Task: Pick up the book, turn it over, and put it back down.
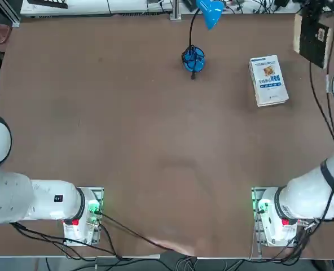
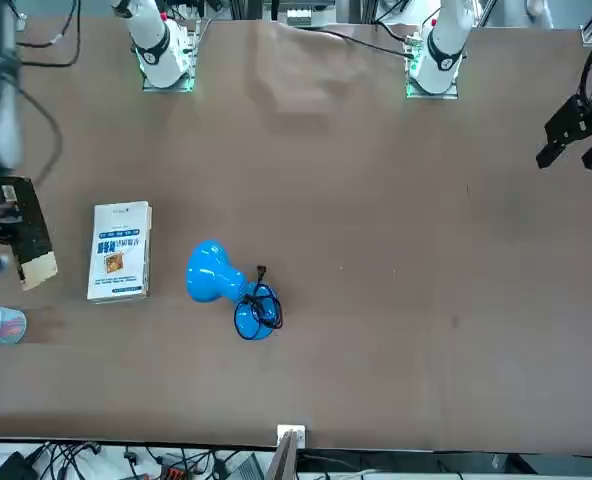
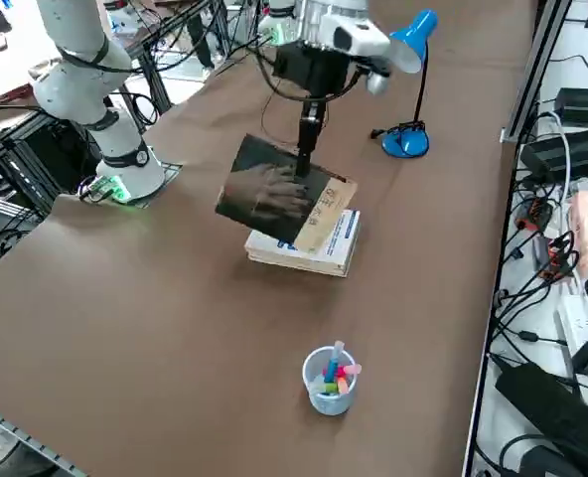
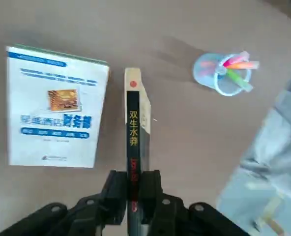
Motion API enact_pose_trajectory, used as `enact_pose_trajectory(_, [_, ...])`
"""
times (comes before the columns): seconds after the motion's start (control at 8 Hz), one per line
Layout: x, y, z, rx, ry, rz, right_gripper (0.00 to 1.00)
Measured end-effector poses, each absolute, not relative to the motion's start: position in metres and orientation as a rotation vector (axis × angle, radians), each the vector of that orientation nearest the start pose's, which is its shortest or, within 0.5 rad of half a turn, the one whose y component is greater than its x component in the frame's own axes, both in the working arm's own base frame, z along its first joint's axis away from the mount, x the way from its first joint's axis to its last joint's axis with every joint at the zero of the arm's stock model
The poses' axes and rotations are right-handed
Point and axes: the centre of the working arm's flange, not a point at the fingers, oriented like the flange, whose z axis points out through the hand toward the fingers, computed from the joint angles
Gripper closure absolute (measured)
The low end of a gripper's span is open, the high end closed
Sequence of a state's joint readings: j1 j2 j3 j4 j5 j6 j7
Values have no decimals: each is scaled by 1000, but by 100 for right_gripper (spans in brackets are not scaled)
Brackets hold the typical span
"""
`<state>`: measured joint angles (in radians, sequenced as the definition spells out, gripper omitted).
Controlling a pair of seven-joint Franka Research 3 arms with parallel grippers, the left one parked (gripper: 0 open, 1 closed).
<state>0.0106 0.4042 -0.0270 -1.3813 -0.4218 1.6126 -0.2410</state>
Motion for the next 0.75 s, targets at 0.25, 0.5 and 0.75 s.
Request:
enact_pose_trajectory(0.25, [656, 22, 444, -3674, -502, 456, 89])
enact_pose_trajectory(0.5, [640, 80, 408, -3834, -499, 456, 89])
enact_pose_trajectory(0.75, [624, 119, 371, -4001, -494, 500, 89])
